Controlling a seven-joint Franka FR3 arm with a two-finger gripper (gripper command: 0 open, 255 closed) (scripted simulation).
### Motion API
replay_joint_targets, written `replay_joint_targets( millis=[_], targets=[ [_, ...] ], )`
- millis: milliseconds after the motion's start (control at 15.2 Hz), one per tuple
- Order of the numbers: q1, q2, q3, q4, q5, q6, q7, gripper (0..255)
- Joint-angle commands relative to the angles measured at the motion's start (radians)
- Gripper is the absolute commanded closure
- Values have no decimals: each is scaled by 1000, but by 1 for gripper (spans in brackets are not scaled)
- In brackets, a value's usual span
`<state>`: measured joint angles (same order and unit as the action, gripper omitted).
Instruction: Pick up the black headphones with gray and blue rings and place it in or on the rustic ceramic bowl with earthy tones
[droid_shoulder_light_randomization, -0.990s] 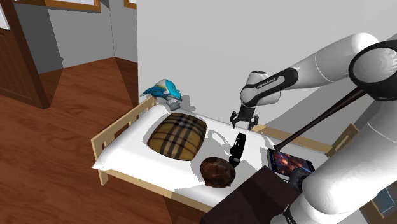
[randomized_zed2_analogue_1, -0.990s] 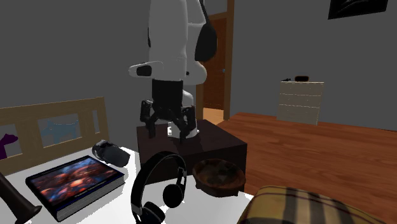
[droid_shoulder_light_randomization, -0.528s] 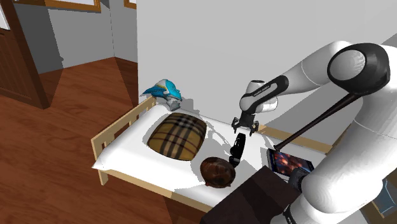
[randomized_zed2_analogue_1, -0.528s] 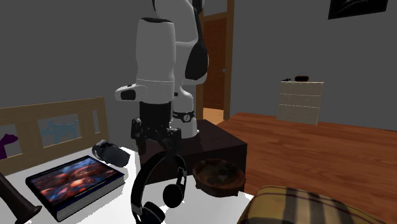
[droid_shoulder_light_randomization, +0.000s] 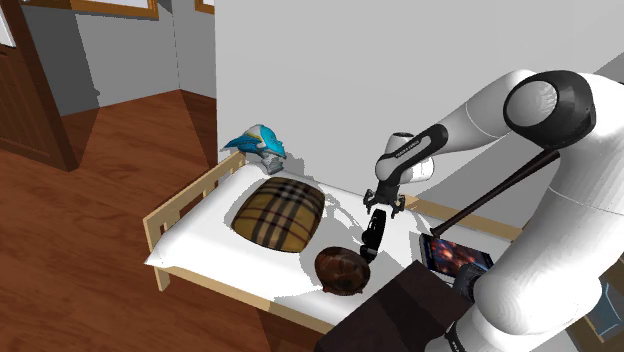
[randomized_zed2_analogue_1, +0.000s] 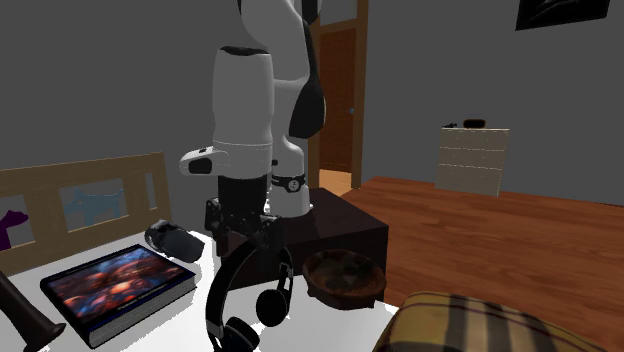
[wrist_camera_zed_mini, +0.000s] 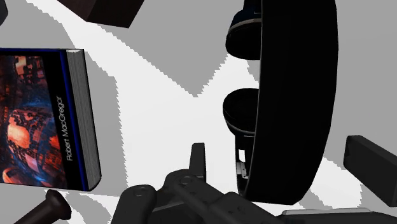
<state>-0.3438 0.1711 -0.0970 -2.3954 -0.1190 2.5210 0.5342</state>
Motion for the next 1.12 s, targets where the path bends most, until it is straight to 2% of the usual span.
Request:
replay_joint_targets(
  millis=[0,132,198,792,1056],
  targets=[
    [0,0,0,0,0,1,0,0],
    [0,0,0,0,0,0,0,0],
    [0,0,0,0,0,0,0,255],
    [0,0,0,0,0,1,0,255],
    [1,-47,0,5,1,-52,-4,255]
  ],
)
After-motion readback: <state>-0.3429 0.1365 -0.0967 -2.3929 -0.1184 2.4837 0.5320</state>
